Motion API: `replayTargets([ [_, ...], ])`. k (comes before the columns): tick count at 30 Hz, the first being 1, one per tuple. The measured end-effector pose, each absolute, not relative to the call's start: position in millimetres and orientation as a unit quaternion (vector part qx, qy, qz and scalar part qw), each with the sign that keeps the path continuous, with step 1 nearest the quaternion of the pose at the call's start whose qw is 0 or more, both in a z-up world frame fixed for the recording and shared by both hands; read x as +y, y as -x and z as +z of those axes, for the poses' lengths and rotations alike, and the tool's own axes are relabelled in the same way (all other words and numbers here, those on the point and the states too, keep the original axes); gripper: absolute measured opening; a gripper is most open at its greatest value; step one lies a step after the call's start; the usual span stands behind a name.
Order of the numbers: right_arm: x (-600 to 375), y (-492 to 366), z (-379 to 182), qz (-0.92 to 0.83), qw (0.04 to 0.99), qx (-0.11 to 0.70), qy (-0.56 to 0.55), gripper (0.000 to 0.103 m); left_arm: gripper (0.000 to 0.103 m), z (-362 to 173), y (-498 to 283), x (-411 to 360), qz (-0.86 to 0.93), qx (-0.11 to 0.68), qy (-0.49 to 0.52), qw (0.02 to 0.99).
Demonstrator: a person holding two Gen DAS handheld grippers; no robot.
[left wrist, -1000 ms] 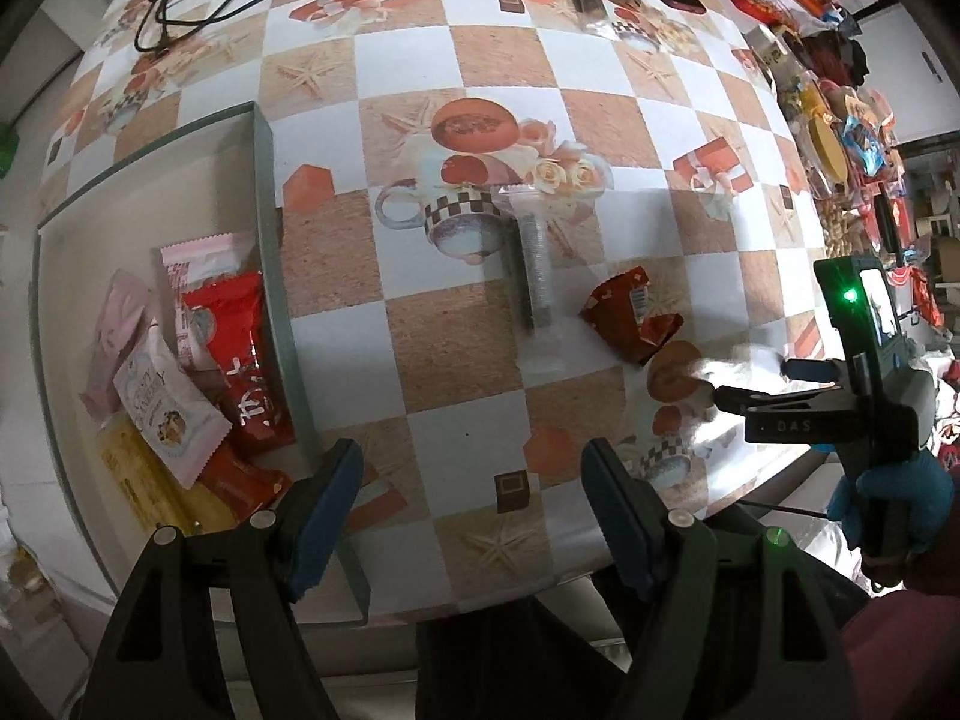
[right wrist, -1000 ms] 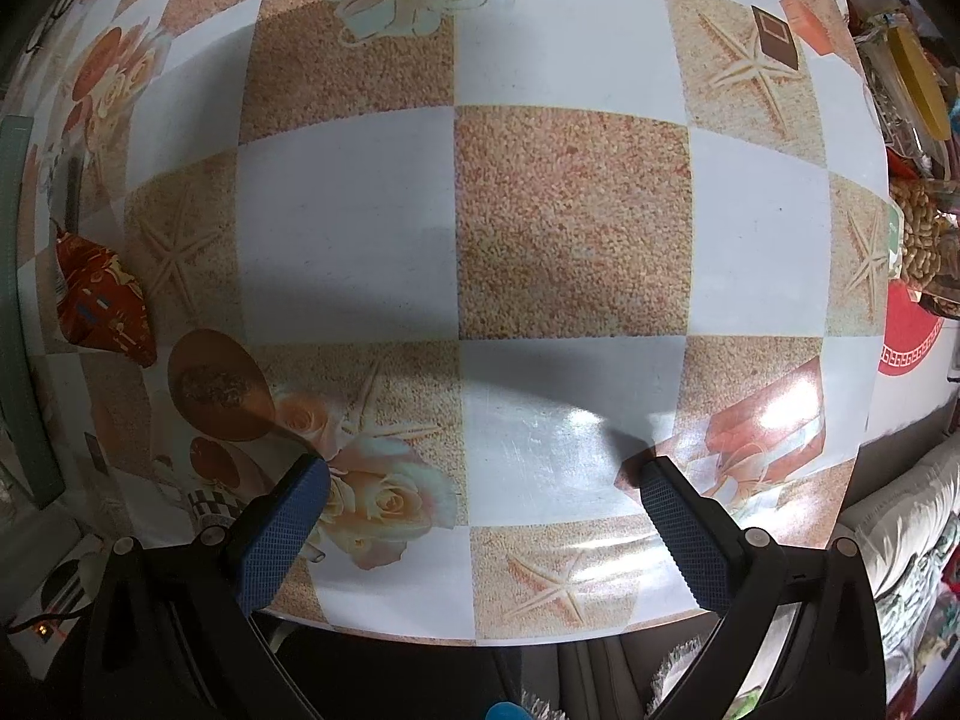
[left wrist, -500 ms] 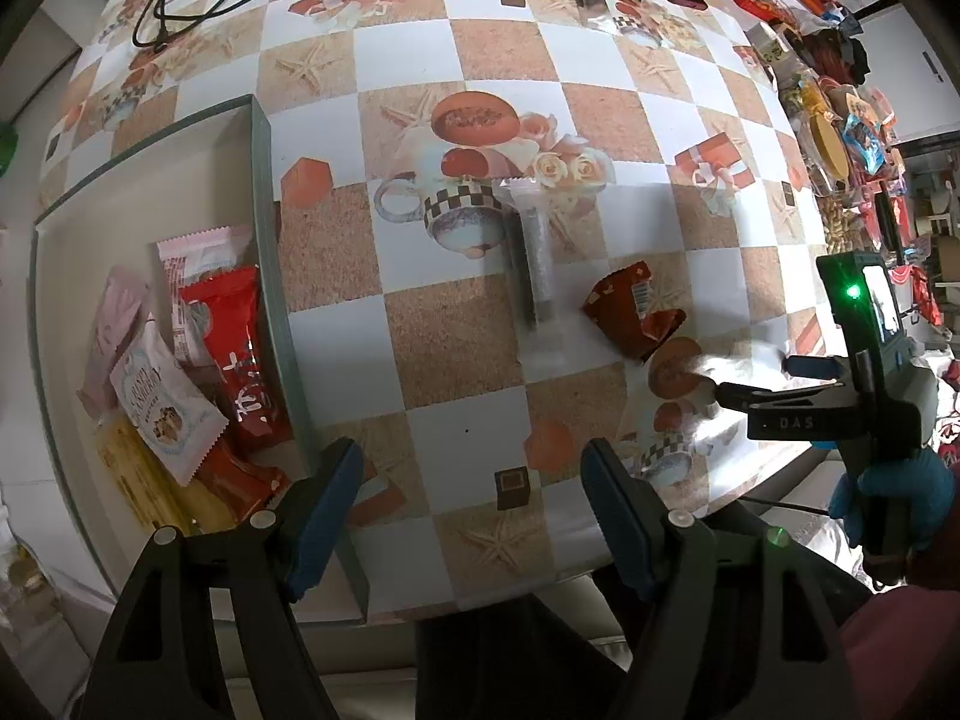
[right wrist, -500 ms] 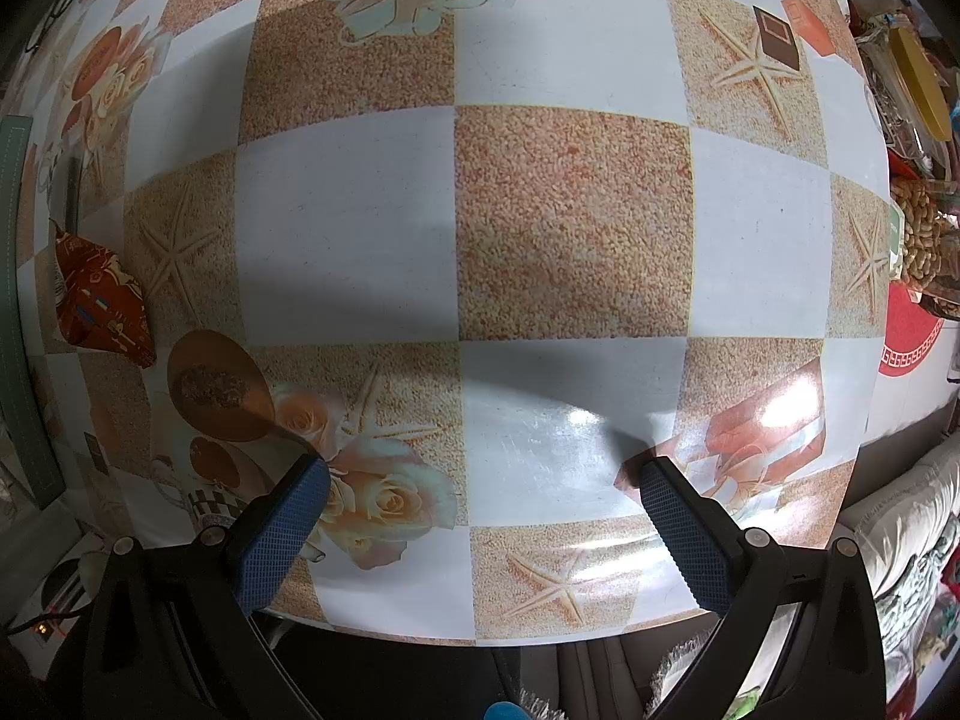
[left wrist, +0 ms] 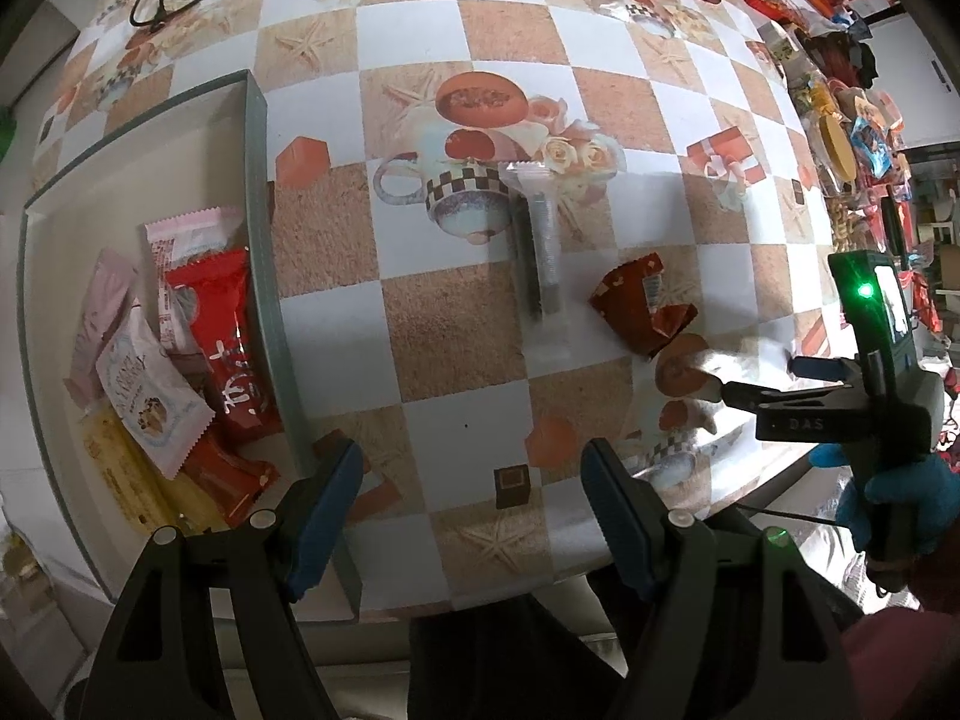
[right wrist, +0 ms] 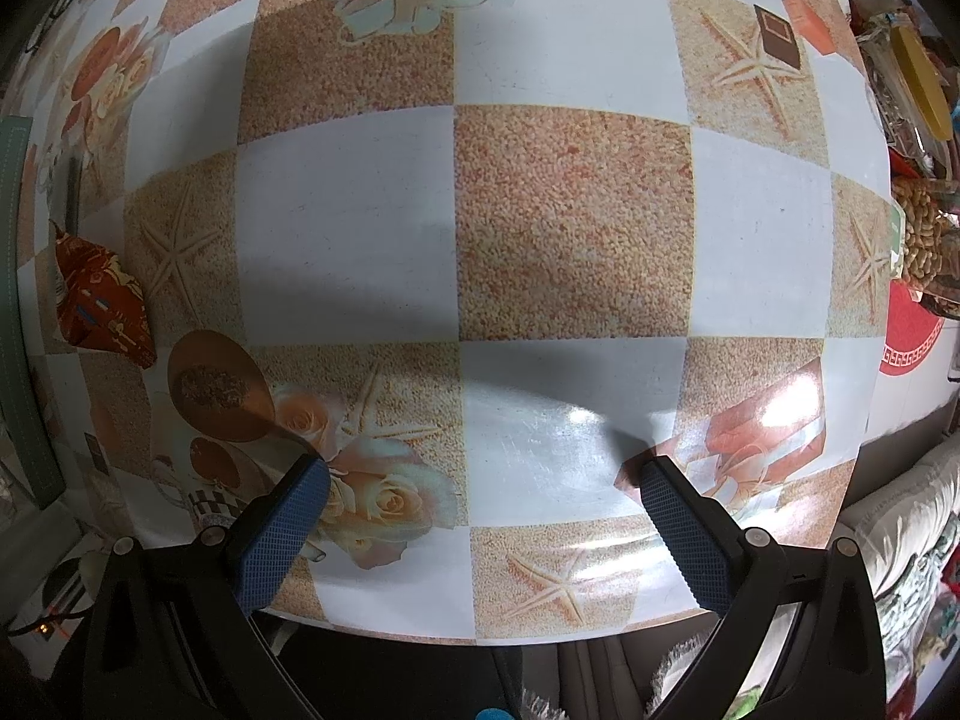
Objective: Organize snacks
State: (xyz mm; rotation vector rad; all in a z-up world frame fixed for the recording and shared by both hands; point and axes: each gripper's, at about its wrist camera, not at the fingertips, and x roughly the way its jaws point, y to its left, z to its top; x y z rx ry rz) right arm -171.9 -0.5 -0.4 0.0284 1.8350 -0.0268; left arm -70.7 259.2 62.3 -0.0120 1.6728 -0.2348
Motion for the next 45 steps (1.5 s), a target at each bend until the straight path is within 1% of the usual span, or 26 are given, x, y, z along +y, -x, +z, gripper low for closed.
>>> replayTargets([
  [5,5,159,1,-0.022,0.601,0.799,-0.006,0.103,0.078,53,66,262,-0.098,0.747,0.018,0.657],
  [10,36,138,24,0.030,0.638,0.769,-0.007,0.103,0.078,42,65,264,-0.086,0.756,0.019,0.649],
  [14,67,112,37,0.064,0.660,0.749,0.019,0.103,0.078,39,66,267,-0.080,0.757,0.019,0.648],
  [22,107,56,22,0.087,0.662,0.739,0.089,0.103,0.078,36,71,269,-0.073,0.761,0.015,0.645],
  [28,85,29,4,0.042,0.660,0.745,0.086,0.103,0.078,34,67,261,-0.072,0.758,0.017,0.648],
  [35,29,12,-6,0.005,0.648,0.761,0.018,0.103,0.078,25,44,234,-0.073,0.754,0.010,0.653],
  [45,24,-4,-10,0.011,0.658,0.753,0.015,0.103,0.078,0,15,203,-0.066,0.757,-0.006,0.650],
])
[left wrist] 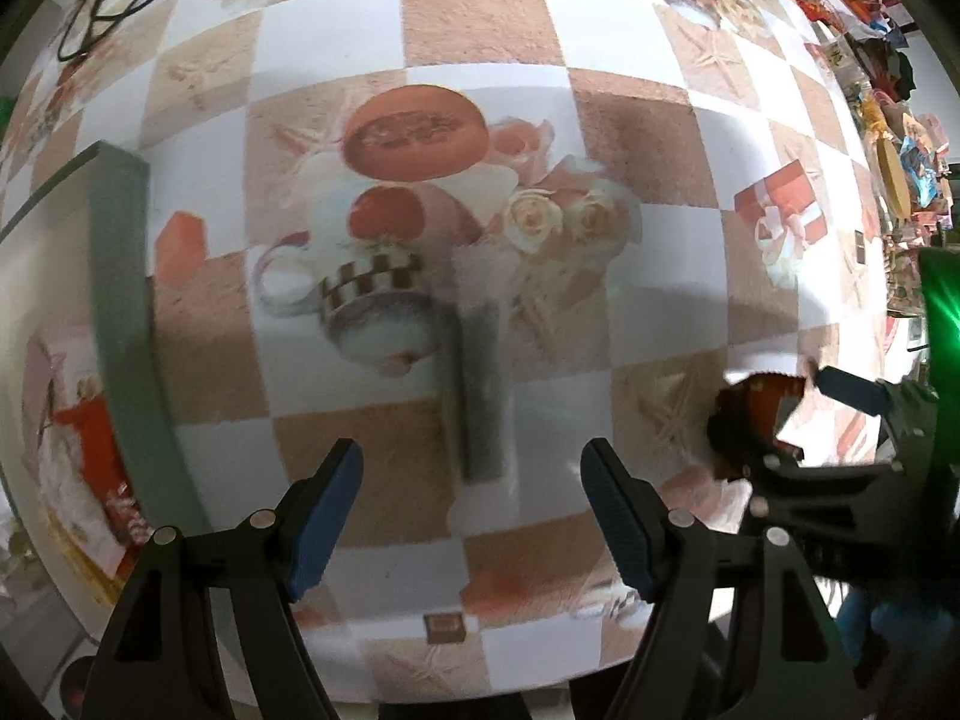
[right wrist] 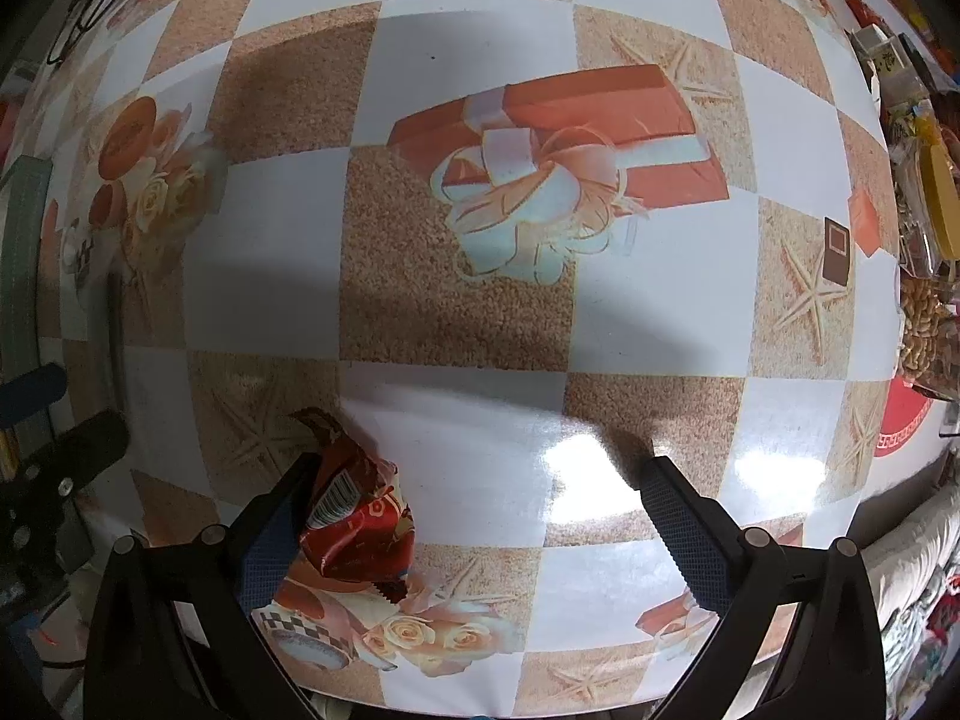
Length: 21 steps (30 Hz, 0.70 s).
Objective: Organize snacks
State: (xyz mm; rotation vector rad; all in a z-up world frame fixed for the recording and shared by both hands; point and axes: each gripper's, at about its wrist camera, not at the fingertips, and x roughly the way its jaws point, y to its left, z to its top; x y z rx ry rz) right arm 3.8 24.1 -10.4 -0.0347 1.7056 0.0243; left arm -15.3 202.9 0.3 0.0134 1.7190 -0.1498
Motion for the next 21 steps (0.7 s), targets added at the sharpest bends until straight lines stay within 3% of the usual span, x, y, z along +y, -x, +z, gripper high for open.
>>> replayTargets([
  [4,23,-17,-13,0.014,0.655,0.755,0.021,0.103,0.079,-8,8,190,-0.056,0.753,-0.015,0.655],
  [6,26,-18,-11,0.018,0.657,0.753,0.025,0.096,0.079,-8,4,182,-0.057,0.749,-0.026,0.660],
  [8,35,-19,-7,0.025,0.664,0.746,0.031,0.084,0.079,-7,-1,166,-0.054,0.748,-0.031,0.661],
  [10,43,-27,-1,0.036,0.669,0.741,0.043,0.058,0.074,-6,-2,161,-0.050,0.746,-0.039,0.663],
  [11,45,-31,1,0.039,0.669,0.741,0.044,0.051,0.070,-5,-2,159,-0.050,0.744,-0.047,0.664],
  [12,47,-34,3,0.041,0.669,0.741,0.042,0.035,0.059,-4,-1,156,-0.051,0.742,-0.053,0.666],
  [13,46,-41,4,0.043,0.667,0.743,0.032,0.026,0.044,-1,-3,153,-0.055,0.740,-0.059,0.668],
  [14,45,-46,3,0.046,0.665,0.745,0.020,0.026,0.035,0,-1,152,-0.062,0.738,-0.057,0.669],
  [15,38,-51,5,0.048,0.663,0.747,0.010,0.026,0.019,0,5,153,-0.067,0.739,-0.053,0.668],
  [21,25,-38,17,0.058,0.667,0.743,-0.012,0.026,0.017,18,19,167,-0.091,0.732,-0.010,0.675],
])
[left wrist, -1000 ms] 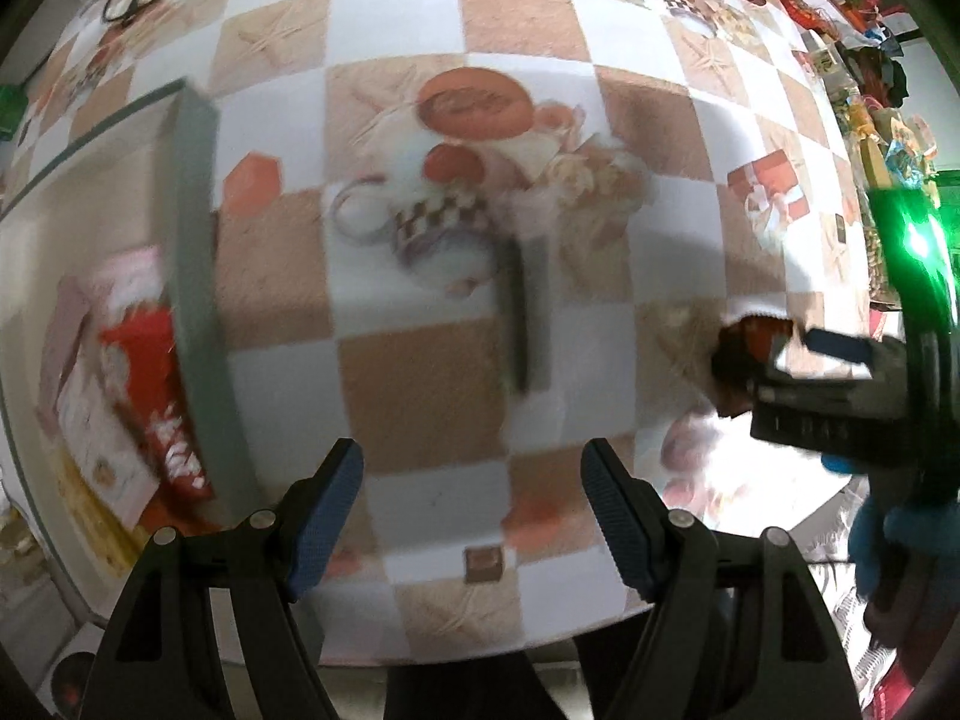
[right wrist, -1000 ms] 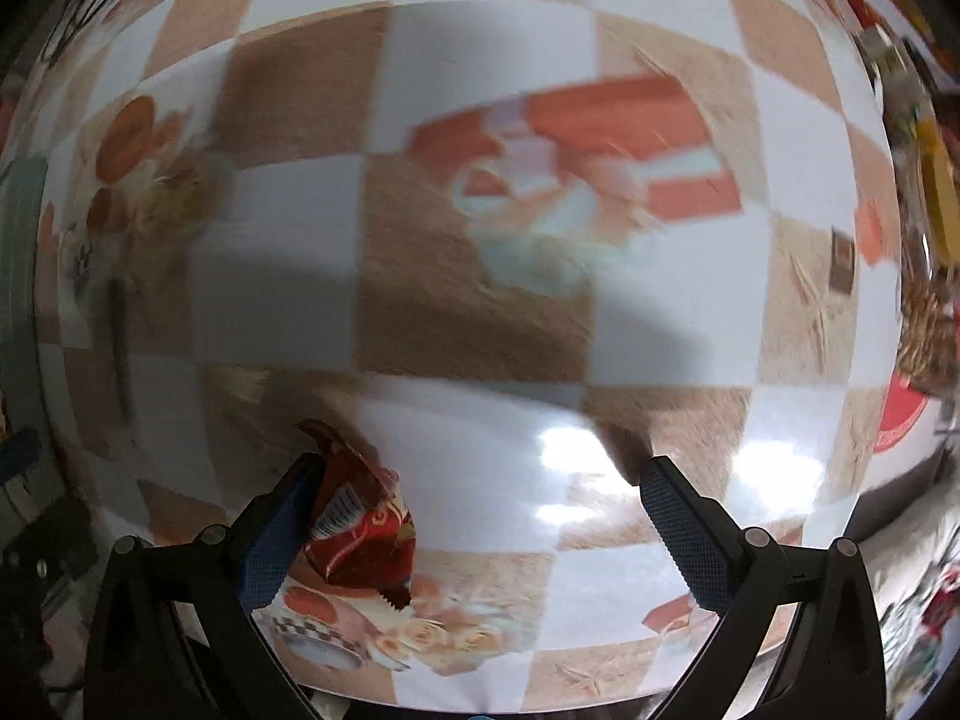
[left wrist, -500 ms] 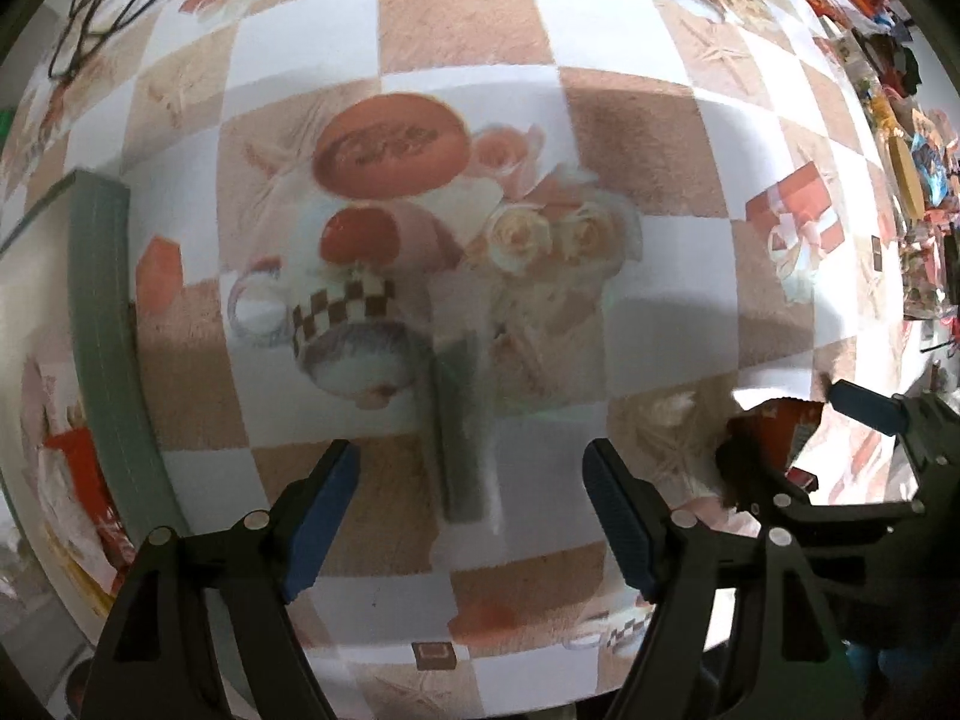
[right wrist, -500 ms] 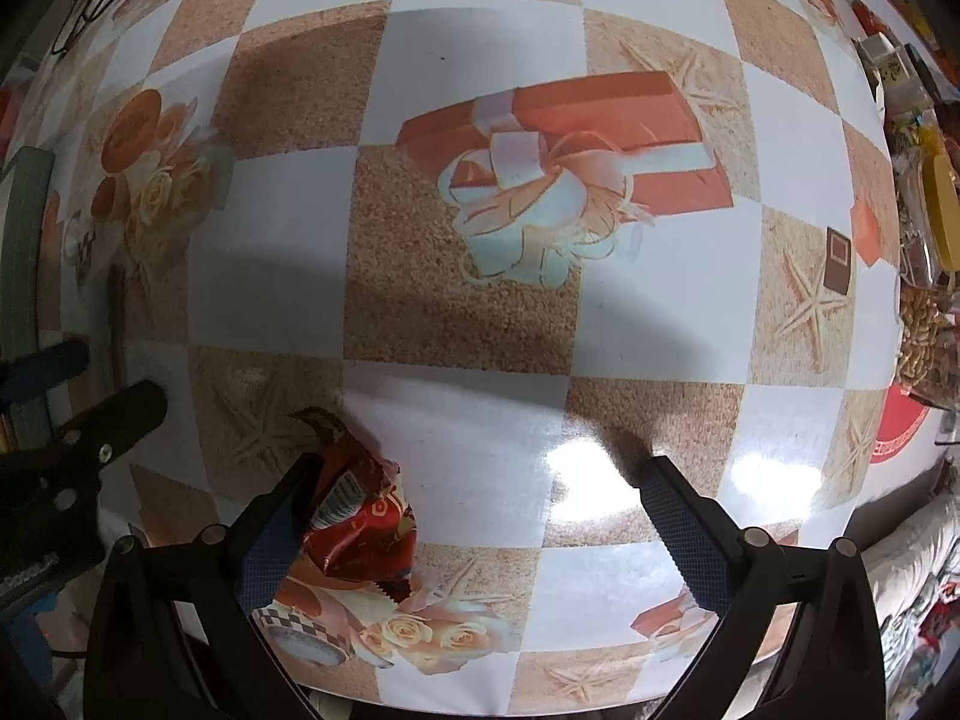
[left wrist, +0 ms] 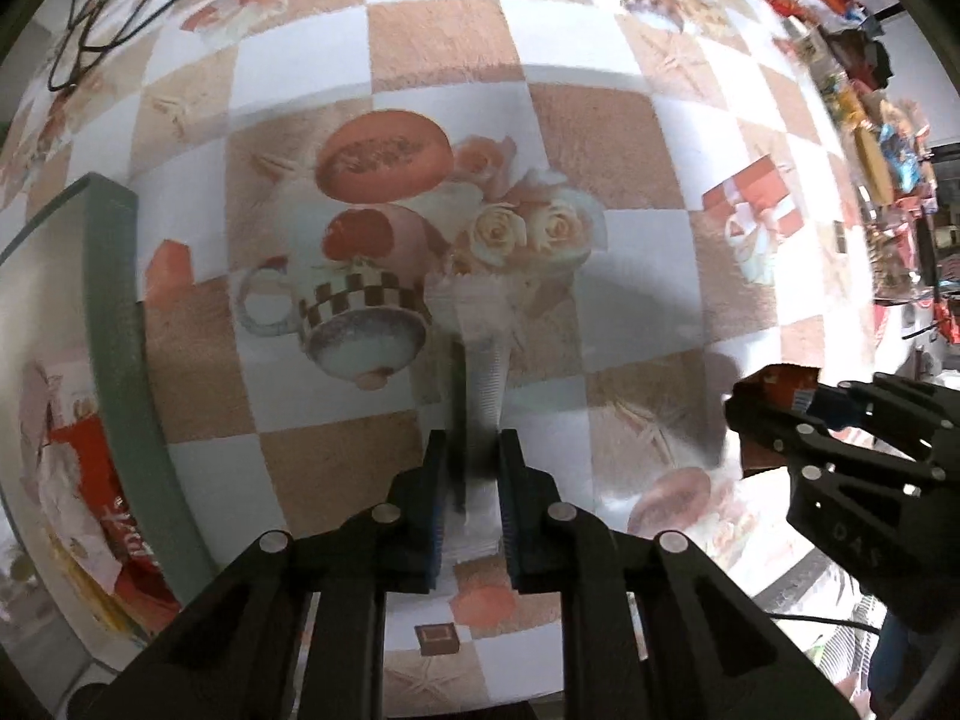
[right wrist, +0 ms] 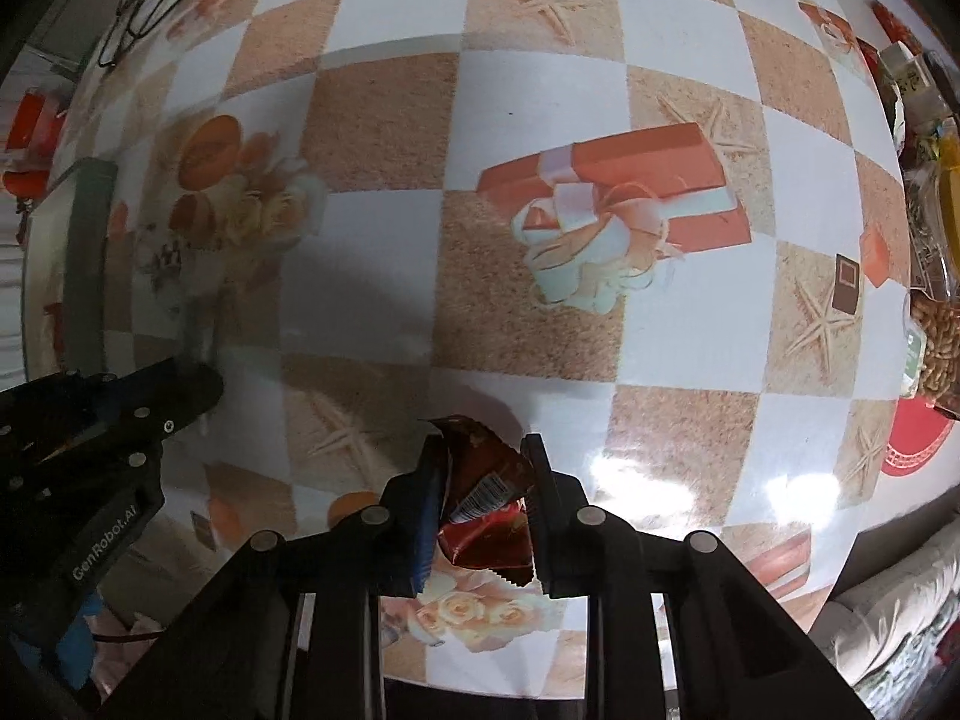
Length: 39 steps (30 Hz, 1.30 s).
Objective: Organize snacks
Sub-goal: 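Carry the red pack into the white tray and open the right tool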
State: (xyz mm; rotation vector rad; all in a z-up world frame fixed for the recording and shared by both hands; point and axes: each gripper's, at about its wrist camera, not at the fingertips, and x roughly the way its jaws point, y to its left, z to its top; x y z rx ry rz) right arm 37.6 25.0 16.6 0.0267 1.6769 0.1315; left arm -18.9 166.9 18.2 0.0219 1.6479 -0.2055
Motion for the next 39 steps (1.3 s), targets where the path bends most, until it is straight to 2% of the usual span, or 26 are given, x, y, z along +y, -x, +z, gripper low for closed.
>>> replayTargets([
  [13,51,-20,53,0.093,0.685,0.722,-0.008,0.026,0.017,68,41,205,-0.081,0.697,0.018,0.712],
  [27,149,-10,88,0.160,0.707,0.688,0.020,0.026,0.017,102,48,286,-0.022,0.659,0.061,0.749],
  [39,270,-5,95,0.247,0.691,0.677,0.059,0.027,0.017,88,79,382,0.058,0.670,0.095,0.734],
])
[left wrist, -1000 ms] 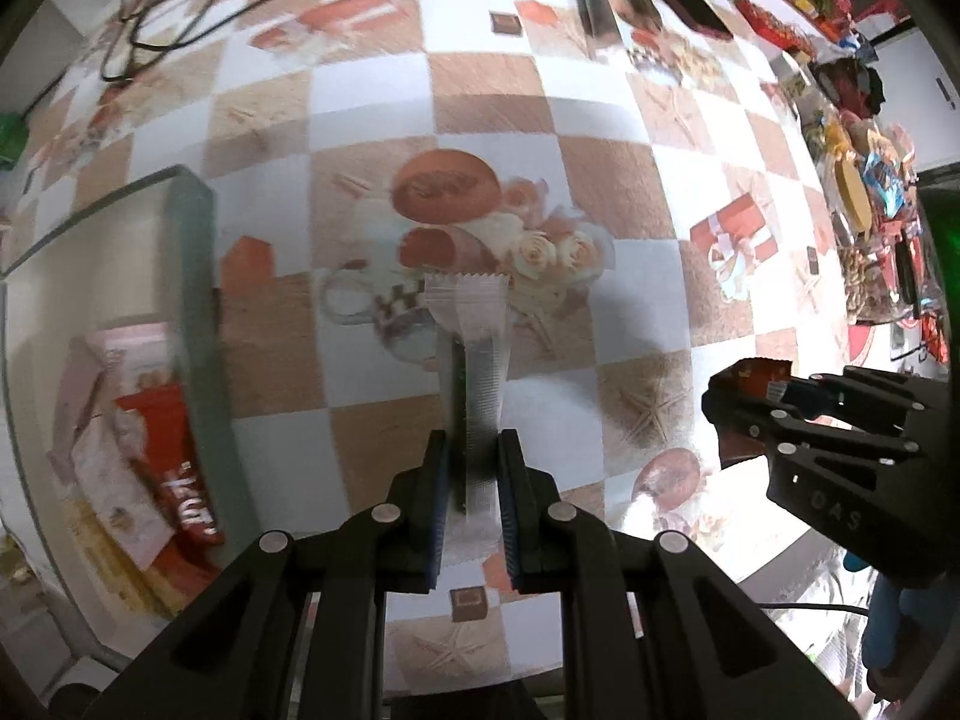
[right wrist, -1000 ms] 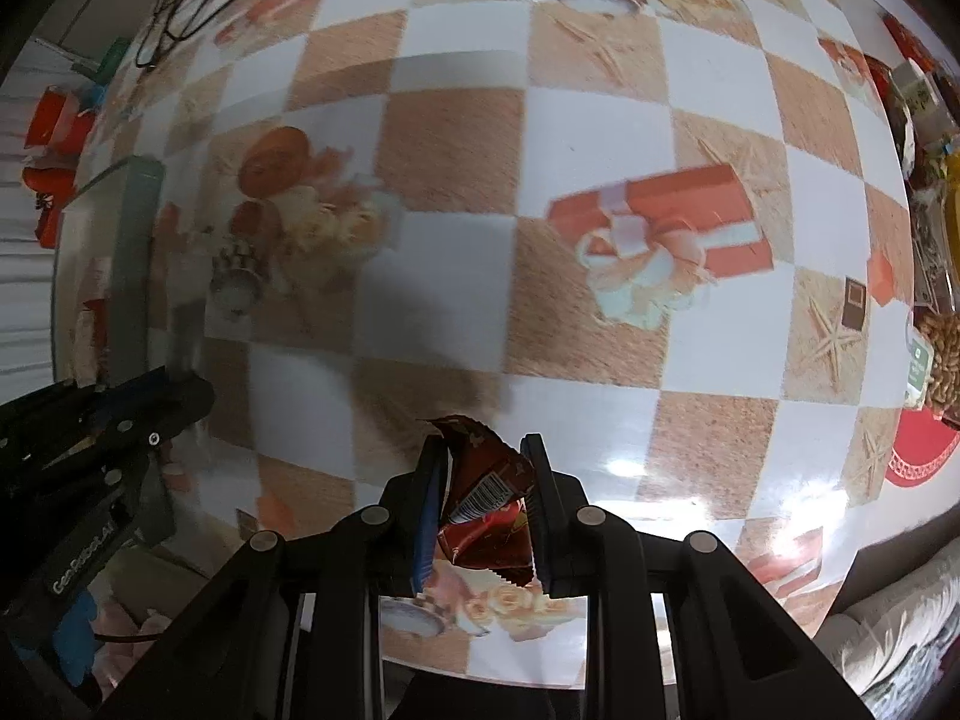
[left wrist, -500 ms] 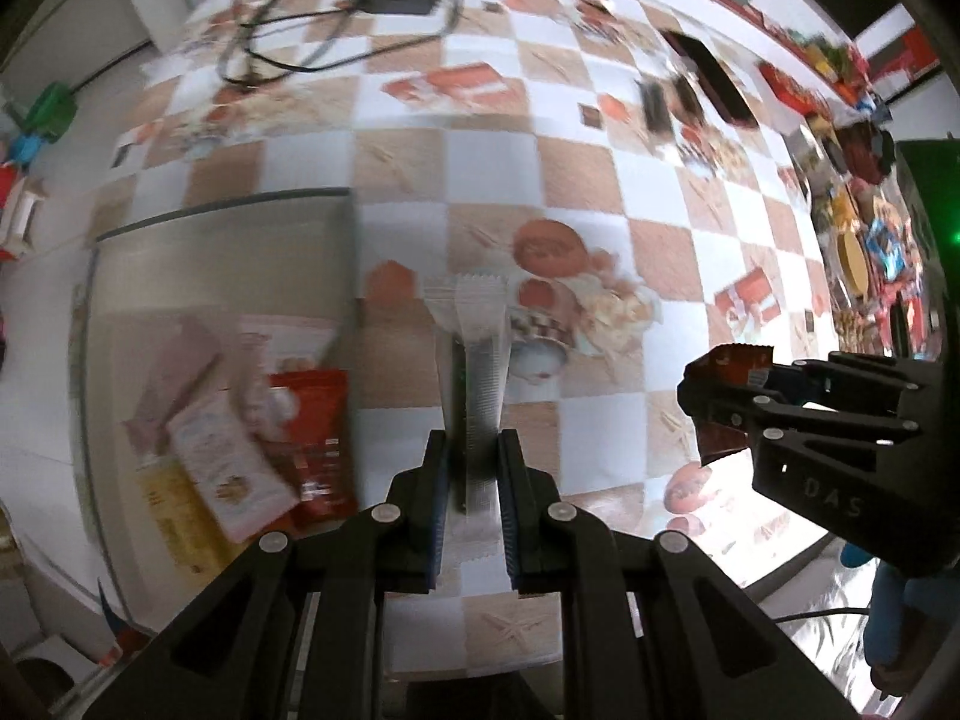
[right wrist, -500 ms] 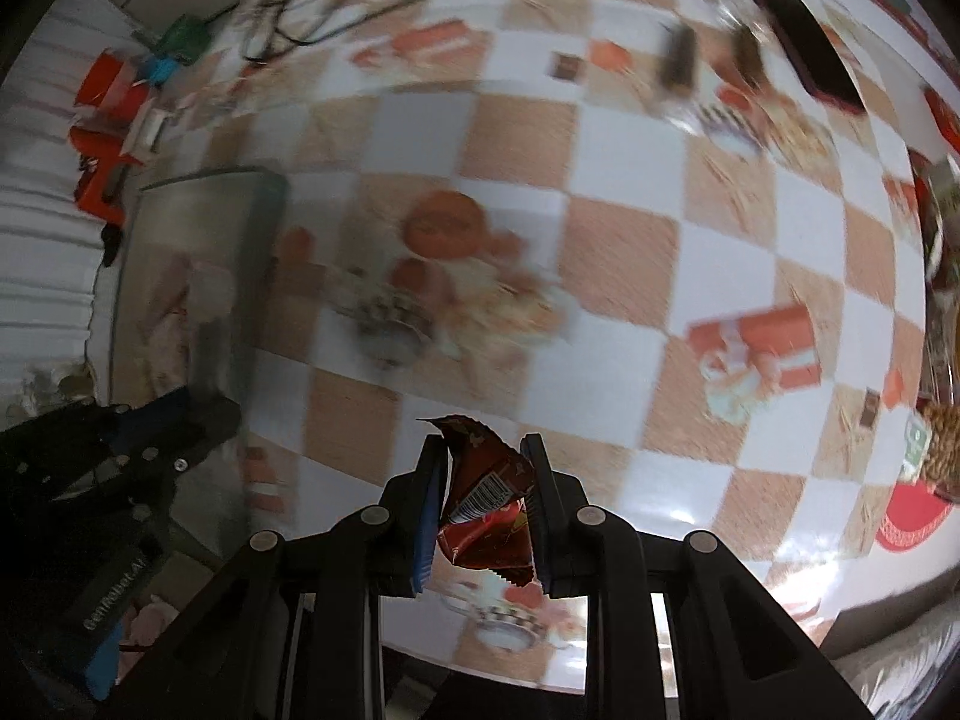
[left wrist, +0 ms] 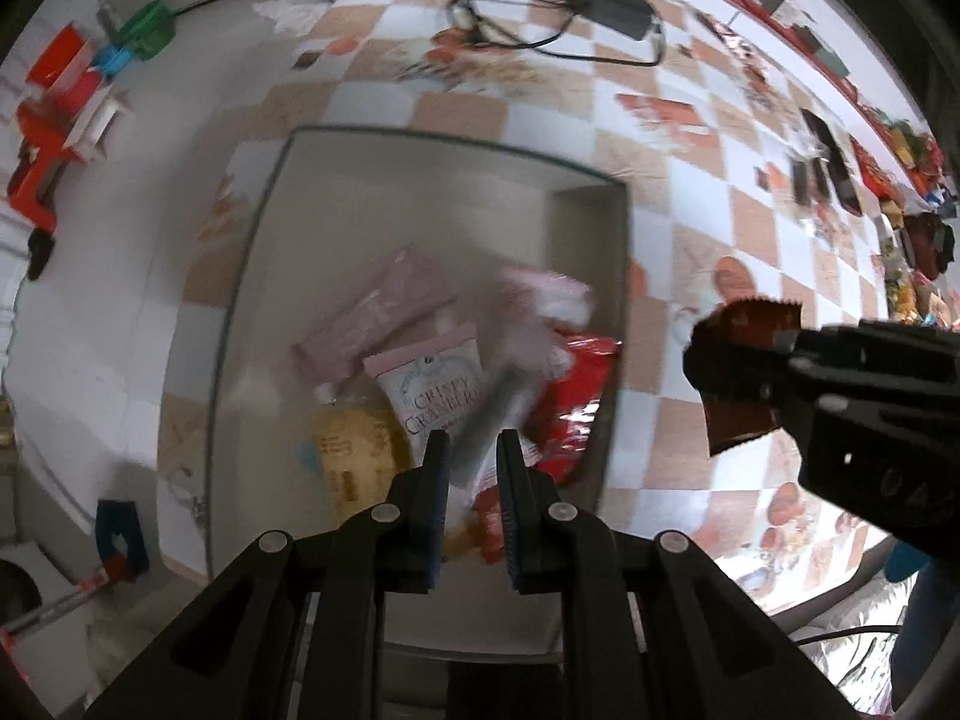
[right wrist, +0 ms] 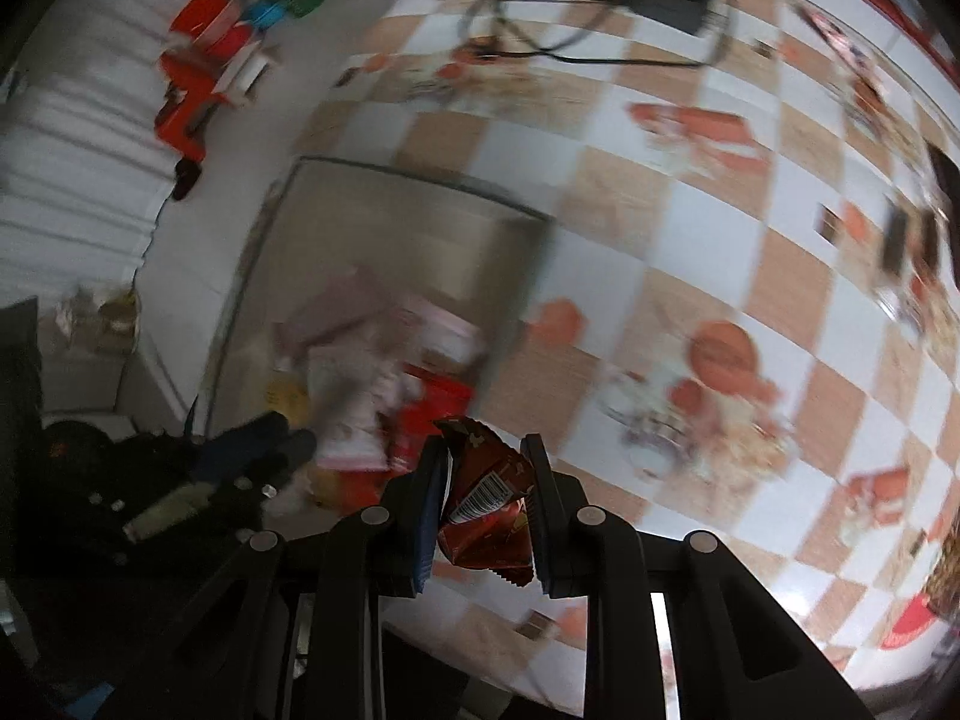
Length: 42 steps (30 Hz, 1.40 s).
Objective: Organize snacks
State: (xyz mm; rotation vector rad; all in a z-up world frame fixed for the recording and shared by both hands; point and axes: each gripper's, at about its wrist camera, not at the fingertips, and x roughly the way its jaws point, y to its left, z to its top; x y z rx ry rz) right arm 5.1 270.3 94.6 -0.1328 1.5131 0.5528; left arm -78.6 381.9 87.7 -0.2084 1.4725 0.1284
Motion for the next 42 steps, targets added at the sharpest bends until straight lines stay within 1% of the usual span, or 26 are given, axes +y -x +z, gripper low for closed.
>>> replayTargets([
  [2,288,-6,89,0.254,0.684,0.680,0.063,0.027,0.018,84,81,388,0.060,0.671,0.099,0.732],
  [3,295,-6,86,0.256,0.681,0.683,0.065,0.027,0.023,83,82,391,0.061,0.670,0.102,0.733],
  [4,299,-6,86,0.256,0.680,0.684,0.066,0.027,0.044,83,83,392,0.061,0.668,0.103,0.734],
  [5,304,-6,84,0.256,0.679,0.684,0.068,0.027,0.059,84,84,394,0.064,0.665,0.105,0.737],
  [6,309,-7,81,0.255,0.676,0.687,0.071,0.027,0.084,86,85,396,0.071,0.659,0.105,0.741],
  [7,313,-7,80,0.255,0.674,0.690,0.073,0.027,0.087,89,87,399,0.080,0.649,0.105,0.750],
  [9,317,-5,79,0.255,0.671,0.692,0.079,0.027,0.087,90,88,403,0.082,0.647,0.110,0.750],
  [10,319,-4,79,0.253,0.672,0.691,0.085,0.038,0.088,87,87,404,0.082,0.656,0.113,0.742],
  [11,320,-3,79,0.252,0.672,0.691,0.090,0.051,0.088,84,85,405,0.084,0.662,0.115,0.736],
  [12,322,-1,80,0.250,0.675,0.688,0.095,0.077,0.089,81,85,406,0.086,0.665,0.115,0.733],
  [13,322,1,82,0.249,0.678,0.685,0.098,0.081,0.090,80,86,408,0.091,0.666,0.115,0.731],
  [20,328,13,91,0.239,0.689,0.669,0.139,0.082,0.091,81,94,418,0.109,0.663,0.129,0.729],
  [21,329,15,92,0.237,0.691,0.667,0.146,0.097,0.091,81,94,420,0.110,0.663,0.132,0.729],
  [22,329,16,93,0.234,0.694,0.663,0.153,0.103,0.091,82,95,421,0.109,0.662,0.134,0.729],
  [25,330,19,99,0.234,0.705,0.649,0.167,0.103,0.091,83,96,422,0.112,0.665,0.132,0.727],
  [33,330,21,102,0.236,0.706,0.645,0.174,0.103,0.091,85,99,417,0.121,0.669,0.098,0.727],
  [42,330,23,103,0.238,0.705,0.644,0.177,0.103,0.091,85,99,417,0.124,0.672,0.103,0.723],
])
